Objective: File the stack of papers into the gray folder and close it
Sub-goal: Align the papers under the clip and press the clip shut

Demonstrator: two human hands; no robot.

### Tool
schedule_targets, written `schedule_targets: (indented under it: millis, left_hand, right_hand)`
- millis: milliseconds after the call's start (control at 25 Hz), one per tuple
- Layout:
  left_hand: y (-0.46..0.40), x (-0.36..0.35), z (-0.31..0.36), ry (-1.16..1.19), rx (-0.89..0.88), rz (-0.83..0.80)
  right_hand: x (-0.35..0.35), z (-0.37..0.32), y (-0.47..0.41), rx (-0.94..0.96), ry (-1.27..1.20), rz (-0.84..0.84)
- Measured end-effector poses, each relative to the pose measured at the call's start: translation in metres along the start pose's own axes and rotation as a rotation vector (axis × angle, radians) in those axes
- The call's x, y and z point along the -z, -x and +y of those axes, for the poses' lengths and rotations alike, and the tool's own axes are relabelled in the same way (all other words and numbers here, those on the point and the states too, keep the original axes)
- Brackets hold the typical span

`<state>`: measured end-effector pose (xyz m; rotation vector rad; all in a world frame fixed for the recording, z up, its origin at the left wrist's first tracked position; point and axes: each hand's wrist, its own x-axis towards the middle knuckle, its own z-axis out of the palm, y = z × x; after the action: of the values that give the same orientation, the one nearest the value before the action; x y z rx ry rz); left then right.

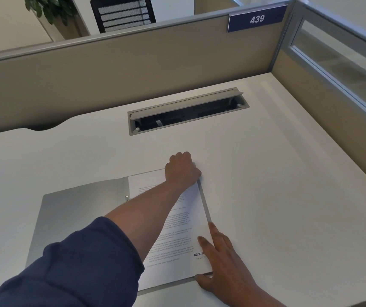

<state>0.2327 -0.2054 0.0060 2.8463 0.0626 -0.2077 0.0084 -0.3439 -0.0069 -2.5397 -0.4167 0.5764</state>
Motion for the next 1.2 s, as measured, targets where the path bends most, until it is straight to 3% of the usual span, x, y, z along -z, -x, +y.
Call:
schedule_targets:
  millis: [600,1200]
  left_hand:
    - [-0.006,-0.009,-0.005,-0.046,-0.045,0.006]
    - [-0.001,-0.014,-0.012,-0.045,-0.133,0.059]
  right_hand:
    - [-0.005,0.014,0.005,0.242,0.349,0.075]
    - [-0.01,0.012,0.008,0.236,0.351,0.14]
